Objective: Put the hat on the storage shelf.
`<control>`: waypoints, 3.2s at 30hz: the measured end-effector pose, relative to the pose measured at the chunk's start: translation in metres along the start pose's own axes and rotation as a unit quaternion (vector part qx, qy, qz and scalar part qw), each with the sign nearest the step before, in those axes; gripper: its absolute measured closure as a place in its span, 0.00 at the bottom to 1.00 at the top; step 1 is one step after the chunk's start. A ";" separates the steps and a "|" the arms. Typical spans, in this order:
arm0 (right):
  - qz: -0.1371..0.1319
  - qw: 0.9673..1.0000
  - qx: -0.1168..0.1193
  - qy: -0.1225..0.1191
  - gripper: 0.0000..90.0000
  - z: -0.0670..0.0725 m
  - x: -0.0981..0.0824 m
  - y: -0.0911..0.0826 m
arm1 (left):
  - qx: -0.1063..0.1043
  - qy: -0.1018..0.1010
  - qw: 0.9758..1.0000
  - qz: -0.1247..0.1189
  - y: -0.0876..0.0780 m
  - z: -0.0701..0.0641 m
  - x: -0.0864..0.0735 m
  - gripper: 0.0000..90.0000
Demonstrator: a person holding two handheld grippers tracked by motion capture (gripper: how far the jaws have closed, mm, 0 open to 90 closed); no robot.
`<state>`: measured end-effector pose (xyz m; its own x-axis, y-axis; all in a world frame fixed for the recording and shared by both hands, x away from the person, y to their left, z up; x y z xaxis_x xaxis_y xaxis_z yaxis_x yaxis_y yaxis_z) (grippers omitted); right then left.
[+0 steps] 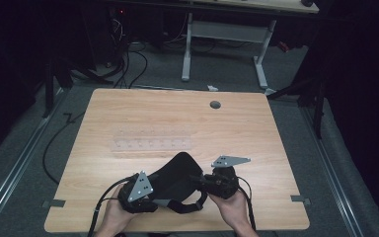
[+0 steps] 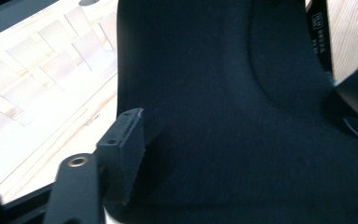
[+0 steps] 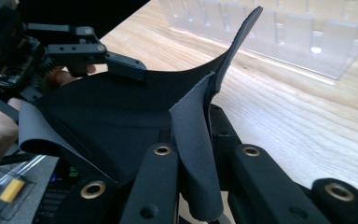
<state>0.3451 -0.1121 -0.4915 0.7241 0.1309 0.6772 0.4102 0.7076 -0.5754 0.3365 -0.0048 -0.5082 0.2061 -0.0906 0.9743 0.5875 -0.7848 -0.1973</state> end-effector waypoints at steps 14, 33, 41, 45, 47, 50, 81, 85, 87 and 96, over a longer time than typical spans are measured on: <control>0.003 1.000 0.016 0.002 0.86 0.003 0.006 0.010 | -0.033 -0.027 0.999 0.011 -0.010 0.005 0.007 0.76; -0.071 0.997 0.002 -0.006 0.49 -0.012 0.021 -0.008 | -0.108 -0.045 0.993 0.007 -0.015 -0.019 0.016 0.96; -0.098 0.994 -0.057 0.002 0.47 -0.051 0.011 -0.020 | -0.112 -0.072 0.991 -0.019 -0.023 -0.012 0.026 0.96; -0.086 0.990 -0.116 0.002 0.47 -0.079 0.000 -0.018 | -0.112 -0.084 0.990 -0.032 -0.026 -0.007 0.032 0.96; -0.080 0.987 -0.138 0.015 0.48 -0.097 -0.008 -0.017 | -0.112 -0.093 0.989 -0.040 -0.029 -0.005 0.036 0.96; -0.073 0.981 -0.178 0.033 0.49 -0.121 -0.017 -0.018 | -0.107 -0.103 0.988 -0.041 -0.030 0.001 0.037 0.96; -0.050 0.954 -0.294 0.036 0.46 -0.183 -0.037 -0.014 | -0.072 -0.149 0.981 -0.098 -0.051 0.044 0.066 0.96; -0.048 0.954 -0.295 0.035 0.45 -0.183 -0.037 -0.014 | -0.068 -0.150 0.980 -0.107 -0.051 0.049 0.074 0.96; -0.048 0.954 -0.295 0.036 0.45 -0.183 -0.037 -0.014 | -0.060 -0.150 0.981 -0.110 -0.050 0.055 0.076 0.96; -0.048 0.953 -0.296 0.037 0.44 -0.183 -0.037 -0.013 | -0.043 -0.155 0.980 -0.118 -0.055 0.069 0.078 0.96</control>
<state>0.4143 -0.2531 -0.5926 0.6950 0.0208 0.7187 0.7021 0.1962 -0.6845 0.3746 0.0735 -0.4291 0.3079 0.2798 0.9093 0.5819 -0.8116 0.0527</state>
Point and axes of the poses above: each handheld gripper's, and its own axes: y roughly forward along the jaws, x roughly out of its top, z roughly to its left, the point moved 9 cm from there along y, roughly forward along the jaws, and after that the axes turned 11 degrees about y, right-handed, at the moved point
